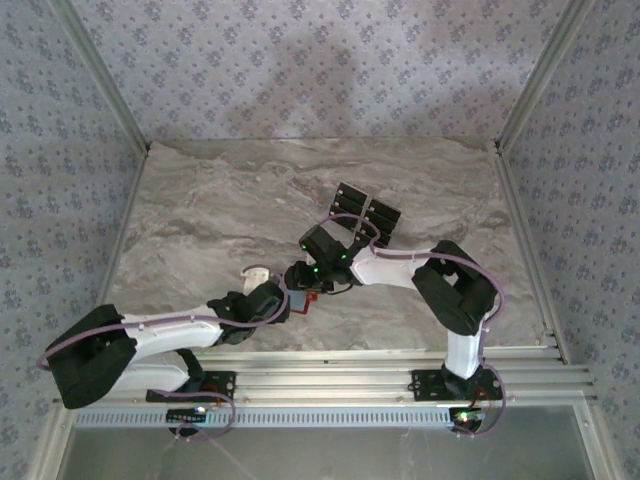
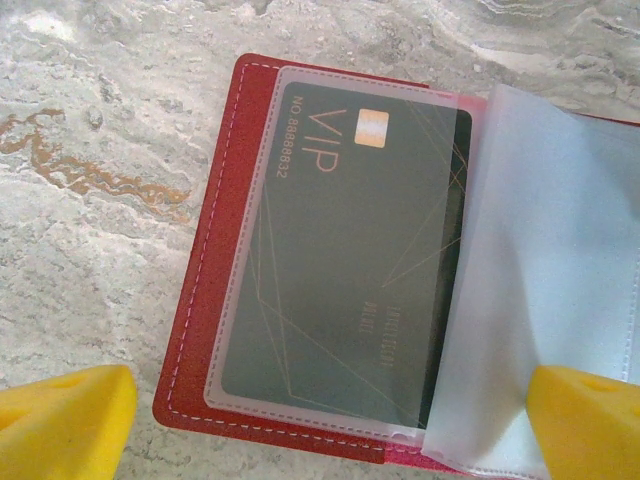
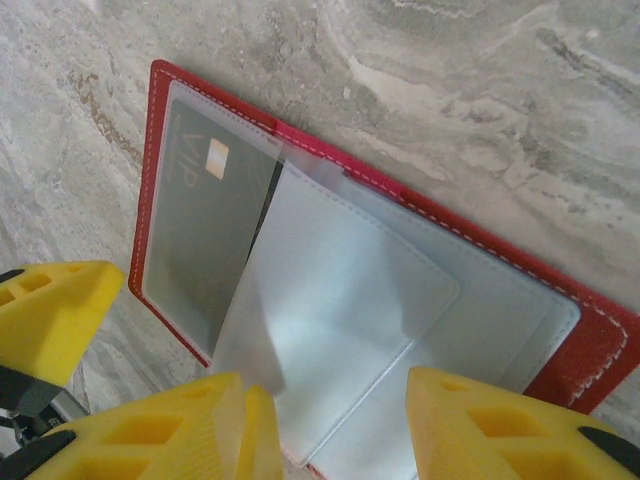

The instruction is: Put the credit cards into the card holder

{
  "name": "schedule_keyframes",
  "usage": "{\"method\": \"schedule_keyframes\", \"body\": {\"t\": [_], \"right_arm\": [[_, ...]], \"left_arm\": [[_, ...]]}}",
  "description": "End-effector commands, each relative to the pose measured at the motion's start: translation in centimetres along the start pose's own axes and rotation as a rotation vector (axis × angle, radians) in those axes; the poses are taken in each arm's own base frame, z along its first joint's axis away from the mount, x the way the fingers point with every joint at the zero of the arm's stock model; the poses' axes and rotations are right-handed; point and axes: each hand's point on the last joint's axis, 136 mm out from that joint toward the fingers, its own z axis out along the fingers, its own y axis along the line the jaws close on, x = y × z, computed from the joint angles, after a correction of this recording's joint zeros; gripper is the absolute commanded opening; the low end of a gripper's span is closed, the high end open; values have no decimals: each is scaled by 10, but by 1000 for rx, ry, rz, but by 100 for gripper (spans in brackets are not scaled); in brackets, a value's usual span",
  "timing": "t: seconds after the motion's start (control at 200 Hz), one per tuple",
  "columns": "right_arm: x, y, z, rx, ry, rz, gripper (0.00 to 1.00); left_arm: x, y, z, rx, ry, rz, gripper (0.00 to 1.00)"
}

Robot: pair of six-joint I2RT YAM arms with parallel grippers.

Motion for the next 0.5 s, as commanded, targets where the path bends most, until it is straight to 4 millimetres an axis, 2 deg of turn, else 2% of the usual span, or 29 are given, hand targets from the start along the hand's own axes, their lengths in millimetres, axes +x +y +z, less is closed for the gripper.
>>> {"method": "schedule_keyframes", "body": {"t": [0.0,0.315,0.495], "right_arm": [[1,-10,7,30,2,23,49],[-1,-13,16,27,14,46,49],[-6,-6,18,6,17,54,49]], "left_arm": [[3,7,0,-31,-4,0,100],[1,6,-1,-26,-8,-2,100],[-12,3,-10,-11,-42,-17,100]]}}
